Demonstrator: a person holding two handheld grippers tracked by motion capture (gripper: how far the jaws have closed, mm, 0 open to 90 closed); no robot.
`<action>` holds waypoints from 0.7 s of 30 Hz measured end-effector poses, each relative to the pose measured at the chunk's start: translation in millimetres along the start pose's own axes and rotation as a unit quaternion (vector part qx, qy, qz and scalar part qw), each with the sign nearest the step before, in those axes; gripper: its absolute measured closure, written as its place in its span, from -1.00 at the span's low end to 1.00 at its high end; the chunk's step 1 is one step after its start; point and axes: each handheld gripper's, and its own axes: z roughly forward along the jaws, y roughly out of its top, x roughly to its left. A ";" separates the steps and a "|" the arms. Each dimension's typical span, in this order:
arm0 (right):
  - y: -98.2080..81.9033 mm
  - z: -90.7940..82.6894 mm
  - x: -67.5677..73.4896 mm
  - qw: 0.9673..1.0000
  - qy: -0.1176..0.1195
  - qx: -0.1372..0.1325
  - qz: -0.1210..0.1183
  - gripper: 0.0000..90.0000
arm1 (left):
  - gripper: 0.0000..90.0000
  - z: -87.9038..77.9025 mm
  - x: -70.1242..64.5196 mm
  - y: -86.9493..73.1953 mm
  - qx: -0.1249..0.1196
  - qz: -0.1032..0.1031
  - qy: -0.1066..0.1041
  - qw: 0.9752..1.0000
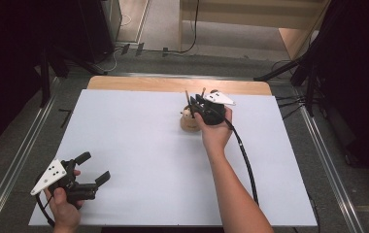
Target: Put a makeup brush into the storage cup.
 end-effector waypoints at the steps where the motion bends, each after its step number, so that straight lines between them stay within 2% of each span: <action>1: -0.5 -1.0 -0.1 1.000 0.000 -0.001 0.000 0.57 | -1.00 -0.2 0.0 0.0 -0.001 -0.001 0.000 1.000; 4: -1.4 -4.8 0.2 1.000 -0.001 0.001 0.009 0.38 | -1.00 -0.5 0.1 0.1 -0.001 0.000 0.000 1.000; 9: -2.5 -14.3 -1.2 1.000 -0.003 -0.009 0.005 0.12 | -1.00 0.0 -0.2 0.0 -0.001 0.000 -0.001 1.000; 13: -3.6 -22.6 -5.6 1.000 -0.005 0.007 0.019 -0.17 | -1.00 0.4 -0.1 -0.1 0.001 0.001 0.000 1.000; 17: -6.2 -33.3 -8.4 1.000 -0.005 -0.004 0.023 -0.32 | -1.00 1.3 -0.6 -0.3 0.002 0.003 -0.001 1.000; 19: -7.0 -38.8 -10.7 0.999 0.002 -0.010 0.033 -0.38 | -1.00 1.8 -1.1 -0.3 0.003 0.003 -0.001 1.000; 21: -9.3 -42.9 -11.5 0.999 -0.001 -0.011 0.033 -0.39 | -1.00 1.9 -1.5 -0.4 0.004 0.003 -0.002 1.000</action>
